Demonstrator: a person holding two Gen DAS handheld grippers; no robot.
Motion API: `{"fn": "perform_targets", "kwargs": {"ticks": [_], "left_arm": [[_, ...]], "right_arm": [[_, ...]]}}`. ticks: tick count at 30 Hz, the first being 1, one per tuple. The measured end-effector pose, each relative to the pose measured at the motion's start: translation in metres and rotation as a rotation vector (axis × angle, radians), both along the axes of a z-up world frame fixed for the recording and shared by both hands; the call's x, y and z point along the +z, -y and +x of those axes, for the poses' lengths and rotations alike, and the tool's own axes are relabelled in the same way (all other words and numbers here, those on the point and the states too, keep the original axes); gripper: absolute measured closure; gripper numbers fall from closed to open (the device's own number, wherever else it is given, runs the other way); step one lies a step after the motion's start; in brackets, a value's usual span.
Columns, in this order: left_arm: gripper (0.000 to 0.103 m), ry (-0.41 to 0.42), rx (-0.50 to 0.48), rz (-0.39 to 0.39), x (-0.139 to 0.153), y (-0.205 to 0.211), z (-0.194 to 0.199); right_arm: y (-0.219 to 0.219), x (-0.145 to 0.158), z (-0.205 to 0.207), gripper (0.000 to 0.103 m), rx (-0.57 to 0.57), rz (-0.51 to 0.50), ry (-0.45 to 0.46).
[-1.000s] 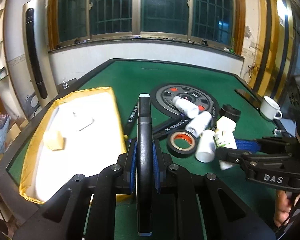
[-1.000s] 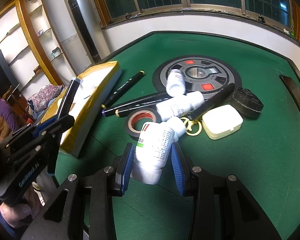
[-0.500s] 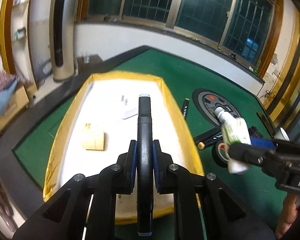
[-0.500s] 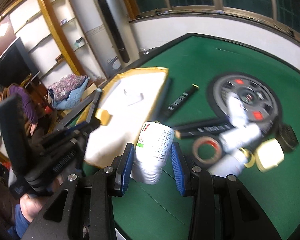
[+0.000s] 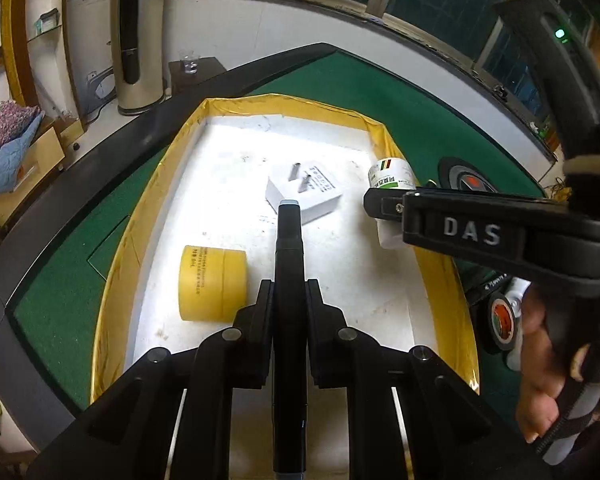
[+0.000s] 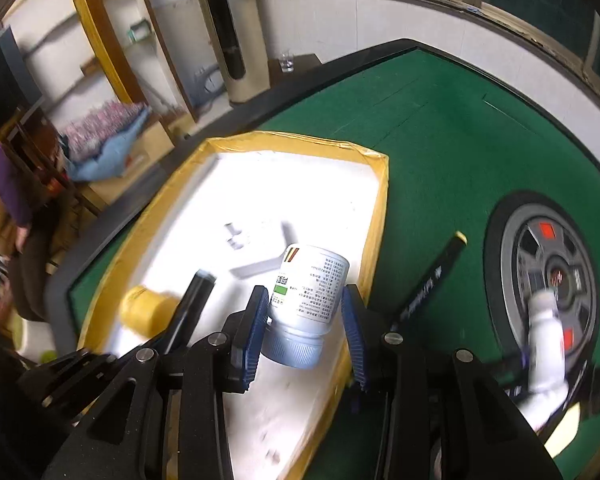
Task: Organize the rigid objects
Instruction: 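Carry marker and pill bottle to the tray and release both with both tools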
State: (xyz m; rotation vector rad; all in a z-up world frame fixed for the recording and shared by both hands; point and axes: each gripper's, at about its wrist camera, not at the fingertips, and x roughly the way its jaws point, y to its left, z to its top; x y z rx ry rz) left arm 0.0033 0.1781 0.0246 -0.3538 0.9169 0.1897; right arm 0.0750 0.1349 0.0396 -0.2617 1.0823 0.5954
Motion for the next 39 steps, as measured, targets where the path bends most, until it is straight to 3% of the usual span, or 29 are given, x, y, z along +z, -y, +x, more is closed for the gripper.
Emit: {"fn": "perform_targets", "kwargs": {"ticks": [7, 18, 24, 27, 34, 39], "left_arm": [[0.091, -0.082, 0.044, 0.018, -0.006, -0.017, 0.024], [0.091, -0.12, 0.06, -0.078, -0.014, -0.032, 0.042], [0.088, -0.111, 0.068, -0.121, -0.015, -0.034, 0.039], [0.08, -0.092, 0.069, -0.138, -0.011, -0.034, 0.036], [0.078, -0.018, 0.054, -0.086, 0.014, -0.023, 0.021], [0.078, 0.04, -0.026, -0.044, 0.034, 0.002, 0.012]], "right_arm": [[-0.026, -0.007, 0.02, 0.07, -0.009, -0.079, 0.012], [-0.039, -0.017, 0.042, 0.07, -0.031, -0.113, -0.009], [-0.028, -0.009, 0.044, 0.068, -0.034, -0.059, -0.016], [-0.018, 0.0, 0.042, 0.065, -0.03, -0.036, -0.014], [0.02, 0.03, 0.012, 0.063, -0.015, 0.086, -0.004], [0.081, 0.045, -0.015, 0.063, -0.022, 0.165, -0.013]]}}
